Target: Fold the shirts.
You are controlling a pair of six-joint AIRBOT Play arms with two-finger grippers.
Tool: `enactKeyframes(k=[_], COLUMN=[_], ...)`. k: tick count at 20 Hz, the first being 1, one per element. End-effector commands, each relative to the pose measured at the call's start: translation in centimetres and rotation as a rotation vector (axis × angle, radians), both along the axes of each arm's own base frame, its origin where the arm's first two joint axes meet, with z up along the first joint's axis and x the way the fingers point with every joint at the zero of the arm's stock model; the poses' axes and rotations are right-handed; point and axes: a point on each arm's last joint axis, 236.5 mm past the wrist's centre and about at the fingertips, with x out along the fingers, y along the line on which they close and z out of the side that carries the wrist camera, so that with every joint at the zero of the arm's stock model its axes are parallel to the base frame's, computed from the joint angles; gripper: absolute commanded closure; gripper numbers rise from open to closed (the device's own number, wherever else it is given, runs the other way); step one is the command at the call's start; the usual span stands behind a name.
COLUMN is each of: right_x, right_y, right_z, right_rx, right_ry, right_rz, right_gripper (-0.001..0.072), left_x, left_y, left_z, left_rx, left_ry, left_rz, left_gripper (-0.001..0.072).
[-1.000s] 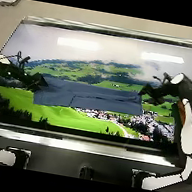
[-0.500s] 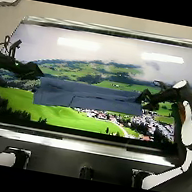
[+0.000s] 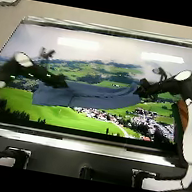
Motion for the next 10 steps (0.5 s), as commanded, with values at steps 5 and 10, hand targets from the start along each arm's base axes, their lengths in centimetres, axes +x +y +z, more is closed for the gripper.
enactKeyframes(k=[5,10], right_x=[-8.4,-12.9], right_y=[4.3,4.0], right_z=[14.3,17.5], right_rx=[-0.005,-0.022], right_ry=[-0.179,-0.182], right_rz=[0.073,0.061], right_gripper=[0.0670,0.0668], left_x=[-0.7,-3.6], left_y=[-14.3,-21.5], left_z=[-6.0,-6.1], left_rx=[-0.300,-0.465], left_ry=[0.209,0.289], left_rz=[0.187,0.179], left_gripper=[0.0680,0.0680])
